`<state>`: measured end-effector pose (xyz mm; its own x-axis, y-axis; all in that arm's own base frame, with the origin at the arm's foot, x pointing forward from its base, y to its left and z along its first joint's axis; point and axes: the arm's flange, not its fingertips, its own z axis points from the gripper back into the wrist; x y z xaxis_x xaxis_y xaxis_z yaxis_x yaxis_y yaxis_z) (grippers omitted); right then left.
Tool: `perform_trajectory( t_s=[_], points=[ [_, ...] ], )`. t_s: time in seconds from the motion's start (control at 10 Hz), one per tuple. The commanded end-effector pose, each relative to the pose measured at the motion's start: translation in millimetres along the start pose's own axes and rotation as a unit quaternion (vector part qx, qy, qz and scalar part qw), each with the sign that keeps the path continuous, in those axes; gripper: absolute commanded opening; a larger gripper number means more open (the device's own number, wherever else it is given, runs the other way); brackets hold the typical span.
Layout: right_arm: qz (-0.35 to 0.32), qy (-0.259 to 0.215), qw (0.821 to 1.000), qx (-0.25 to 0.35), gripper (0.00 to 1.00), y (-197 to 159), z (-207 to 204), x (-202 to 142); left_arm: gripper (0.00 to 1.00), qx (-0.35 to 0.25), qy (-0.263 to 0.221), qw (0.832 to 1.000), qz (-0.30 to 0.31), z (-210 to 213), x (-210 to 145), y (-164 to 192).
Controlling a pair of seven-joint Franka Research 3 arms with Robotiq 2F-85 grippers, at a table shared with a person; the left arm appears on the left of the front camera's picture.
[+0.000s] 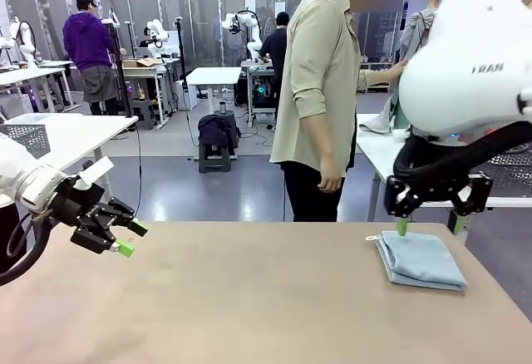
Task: Fold the towels and place them in the basket.
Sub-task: Place the folded Towel with hook on the right side of the table, then when a person lays out a Towel with hook on the table, fold it in half twice.
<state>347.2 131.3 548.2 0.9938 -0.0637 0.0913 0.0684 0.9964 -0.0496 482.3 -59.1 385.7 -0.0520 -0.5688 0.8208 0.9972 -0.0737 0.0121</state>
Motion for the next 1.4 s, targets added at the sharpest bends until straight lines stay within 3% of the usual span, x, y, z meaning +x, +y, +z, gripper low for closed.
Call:
perform_trajectory(
  t_s=[0.0, 0.4, 0.5, 0.6, 1.3],
  points=[
    [-0.012, -0.024, 0.999, 0.030, 0.84, 14, 23, -20, 0.75, 0.001, -0.003, 1.000, -0.005, 1, 0, -1],
    [-0.021, -0.076, 0.994, 0.082, 0.84, 15, 35, -48, 0.75, 0.001, -0.003, 1.000, -0.005, 1, 0, -1],
    [-0.017, -0.067, 0.994, 0.080, 0.84, 17, 23, -44, 0.75, 0.001, -0.003, 1.000, -0.005, 1, 0, -1],
    [-0.013, -0.064, 0.995, 0.069, 0.84, 17, 51, -46, 0.75, 0.001, -0.003, 1.000, -0.005, 1, 0, -1],
    [-0.013, -0.064, 0.995, 0.069, 0.84, 17, 51, -46, 0.75, 0.001, -0.003, 1.000, -0.005, 1, 0, -1]
  ],
)
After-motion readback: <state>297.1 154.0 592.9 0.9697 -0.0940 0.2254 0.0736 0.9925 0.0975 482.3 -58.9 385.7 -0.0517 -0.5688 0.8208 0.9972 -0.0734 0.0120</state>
